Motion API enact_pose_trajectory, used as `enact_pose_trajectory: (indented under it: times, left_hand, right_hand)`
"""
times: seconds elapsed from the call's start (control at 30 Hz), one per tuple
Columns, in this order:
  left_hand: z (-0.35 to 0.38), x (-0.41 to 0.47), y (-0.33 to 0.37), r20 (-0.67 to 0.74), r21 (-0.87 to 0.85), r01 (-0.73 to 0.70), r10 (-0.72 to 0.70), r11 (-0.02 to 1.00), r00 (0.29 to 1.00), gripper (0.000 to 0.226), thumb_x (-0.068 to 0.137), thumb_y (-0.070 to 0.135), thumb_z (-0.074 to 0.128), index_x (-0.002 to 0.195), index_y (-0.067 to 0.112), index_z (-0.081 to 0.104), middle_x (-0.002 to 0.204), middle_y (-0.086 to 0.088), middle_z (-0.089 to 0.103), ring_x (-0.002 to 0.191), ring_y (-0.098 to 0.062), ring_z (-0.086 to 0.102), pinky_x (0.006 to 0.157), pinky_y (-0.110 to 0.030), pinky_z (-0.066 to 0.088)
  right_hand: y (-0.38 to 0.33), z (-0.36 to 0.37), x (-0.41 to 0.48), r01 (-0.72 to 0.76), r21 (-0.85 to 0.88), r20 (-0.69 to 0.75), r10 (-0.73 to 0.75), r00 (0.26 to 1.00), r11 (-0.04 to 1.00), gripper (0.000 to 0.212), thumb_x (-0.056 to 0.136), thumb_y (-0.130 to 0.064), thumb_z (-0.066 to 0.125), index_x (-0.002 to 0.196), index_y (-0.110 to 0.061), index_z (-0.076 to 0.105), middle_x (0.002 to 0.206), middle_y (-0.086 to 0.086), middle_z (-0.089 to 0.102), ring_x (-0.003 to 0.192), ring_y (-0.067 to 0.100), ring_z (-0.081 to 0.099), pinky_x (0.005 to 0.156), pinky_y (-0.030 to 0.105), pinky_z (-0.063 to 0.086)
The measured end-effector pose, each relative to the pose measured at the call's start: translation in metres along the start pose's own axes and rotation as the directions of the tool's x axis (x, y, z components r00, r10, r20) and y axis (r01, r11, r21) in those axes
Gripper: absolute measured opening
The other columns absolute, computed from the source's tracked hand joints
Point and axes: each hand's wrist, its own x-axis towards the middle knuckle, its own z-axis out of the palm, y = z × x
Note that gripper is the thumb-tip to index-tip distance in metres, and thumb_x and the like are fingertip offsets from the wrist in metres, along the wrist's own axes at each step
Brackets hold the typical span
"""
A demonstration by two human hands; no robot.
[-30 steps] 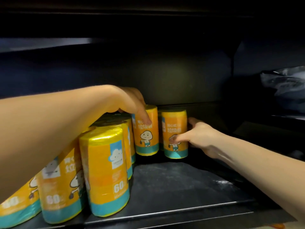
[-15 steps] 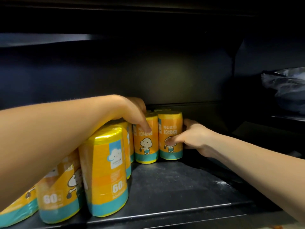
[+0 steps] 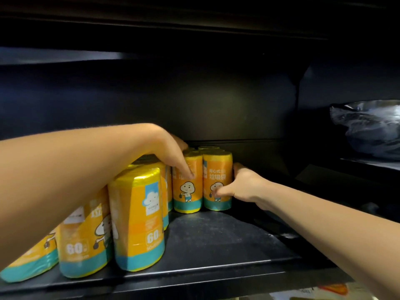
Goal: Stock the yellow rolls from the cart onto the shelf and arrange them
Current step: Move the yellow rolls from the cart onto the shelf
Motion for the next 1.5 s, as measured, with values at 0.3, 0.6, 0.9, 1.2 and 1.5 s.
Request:
enact_pose_trajectory:
  times: [0.3,0.6,0.9,1.2,1.5]
  left_hand:
    - [-0.001,-0.056,-0.004,-0.316,-0.096,-0.090,0.056,0.991,0.947,0.075,0.087,0.054,0.064,0.150,0.026,0.035,0.146,0.000,0.049,0.130,-0.020,0.050,0.105,-0.035,0.045]
    - [0.034,-0.140,0.006,-0.753,-0.216,-0.348,0.072,0.912,0.654,0.034,0.089,0.041,0.066,0.121,0.033,0.061,0.110,0.015,0.062,0.105,-0.002,0.059,0.082,-0.022,0.050]
    - [0.110,-0.209,0.004,-0.872,-0.333,-0.469,-0.078,0.818,0.483,0.021,0.084,0.028,0.066,0.105,0.029,0.065,0.097,0.011,0.064,0.097,-0.006,0.063,0.085,-0.034,0.055]
    - [0.189,-0.270,-0.040,-0.829,-0.503,-0.464,-0.257,0.729,0.497,0.017,0.084,0.020,0.066,0.100,0.025,0.065,0.097,0.009,0.066,0.099,-0.017,0.065,0.085,-0.037,0.054]
    - [0.278,-0.348,-0.138,-0.689,-0.711,-0.344,-0.509,0.614,0.515,0.015,0.085,0.023,0.066,0.098,0.029,0.065,0.094,0.011,0.067,0.091,-0.015,0.067,0.076,-0.028,0.055]
  right_hand:
    - [-0.003,-0.016,-0.032,0.054,-0.163,-0.188,-0.085,0.979,0.985,0.096,0.078,-0.039,0.081,0.152,-0.013,0.025,0.149,0.008,0.044,0.128,0.021,0.049,0.091,0.031,0.046]
    - [-0.007,-0.018,-0.095,0.416,-0.002,-0.311,-0.396,0.864,0.910,0.047,0.086,-0.028,0.074,0.126,-0.027,0.052,0.115,-0.012,0.059,0.107,0.003,0.057,0.074,0.011,0.042]
    - [-0.028,0.029,-0.179,0.524,0.462,-0.257,-0.457,0.851,0.715,0.018,0.087,-0.023,0.068,0.103,-0.030,0.066,0.099,-0.018,0.068,0.097,-0.004,0.063,0.080,0.012,0.052]
    - [-0.040,0.127,-0.219,0.425,0.706,-0.108,-0.508,0.855,0.566,0.014,0.081,-0.009,0.072,0.093,-0.015,0.067,0.089,-0.001,0.071,0.084,0.009,0.067,0.077,0.023,0.054]
    - [-0.080,0.277,-0.270,0.199,0.757,0.098,-0.409,0.907,0.623,0.013,0.086,-0.007,0.073,0.090,-0.019,0.069,0.086,-0.003,0.070,0.081,0.010,0.066,0.077,0.023,0.054]
